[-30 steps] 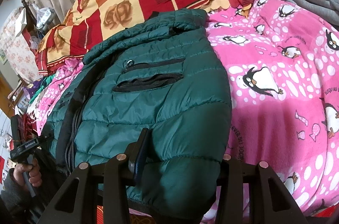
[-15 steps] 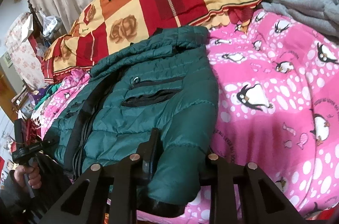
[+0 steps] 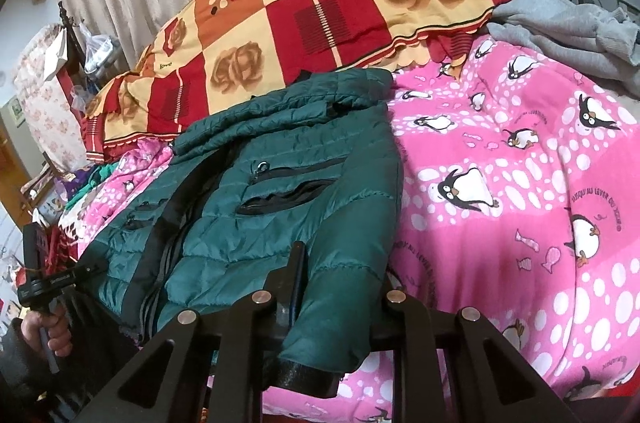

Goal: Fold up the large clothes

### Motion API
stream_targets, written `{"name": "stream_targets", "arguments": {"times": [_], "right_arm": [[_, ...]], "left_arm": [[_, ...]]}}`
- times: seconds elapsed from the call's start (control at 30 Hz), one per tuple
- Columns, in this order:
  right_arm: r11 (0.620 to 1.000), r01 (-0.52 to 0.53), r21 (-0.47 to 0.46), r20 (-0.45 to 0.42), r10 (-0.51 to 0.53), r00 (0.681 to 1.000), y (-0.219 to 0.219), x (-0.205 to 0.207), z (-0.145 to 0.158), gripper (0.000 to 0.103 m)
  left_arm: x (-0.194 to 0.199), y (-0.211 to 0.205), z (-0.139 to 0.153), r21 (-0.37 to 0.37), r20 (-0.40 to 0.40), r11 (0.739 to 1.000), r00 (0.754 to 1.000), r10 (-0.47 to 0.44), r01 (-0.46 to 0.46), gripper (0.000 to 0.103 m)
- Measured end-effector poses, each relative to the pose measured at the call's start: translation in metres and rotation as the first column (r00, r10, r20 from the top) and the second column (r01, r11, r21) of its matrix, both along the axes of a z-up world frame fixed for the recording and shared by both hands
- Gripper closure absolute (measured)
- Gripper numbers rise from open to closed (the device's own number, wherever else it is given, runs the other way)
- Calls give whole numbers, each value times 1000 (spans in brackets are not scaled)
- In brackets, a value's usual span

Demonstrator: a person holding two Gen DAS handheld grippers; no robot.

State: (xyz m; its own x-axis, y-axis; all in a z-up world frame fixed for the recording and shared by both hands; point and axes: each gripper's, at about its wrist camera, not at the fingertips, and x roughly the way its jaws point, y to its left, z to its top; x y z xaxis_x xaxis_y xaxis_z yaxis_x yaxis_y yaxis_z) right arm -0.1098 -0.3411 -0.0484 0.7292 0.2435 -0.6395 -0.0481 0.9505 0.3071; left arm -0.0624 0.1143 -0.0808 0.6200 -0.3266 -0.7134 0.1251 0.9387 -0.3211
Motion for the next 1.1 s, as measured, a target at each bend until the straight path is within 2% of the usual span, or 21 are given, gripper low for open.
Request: {"name": "stream_targets", "arguments": {"times": [0.2, 0.6, 1.1], "right_arm": [[1000, -14, 3, 7, 14, 1000, 1, -6, 4, 84], [999, -40, -4, 7, 40, 999, 2, -16, 9, 84], [998, -68, 10, 0, 68, 998, -1, -51, 19, 84]], "left_arm": [[-4, 9, 5, -24, 14, 1000, 1000, 5, -5, 92], [-13, 22, 8, -23, 33, 1000, 999, 15, -14, 92], [-47, 34, 17, -84, 47, 996, 999, 0, 4, 92]]}}
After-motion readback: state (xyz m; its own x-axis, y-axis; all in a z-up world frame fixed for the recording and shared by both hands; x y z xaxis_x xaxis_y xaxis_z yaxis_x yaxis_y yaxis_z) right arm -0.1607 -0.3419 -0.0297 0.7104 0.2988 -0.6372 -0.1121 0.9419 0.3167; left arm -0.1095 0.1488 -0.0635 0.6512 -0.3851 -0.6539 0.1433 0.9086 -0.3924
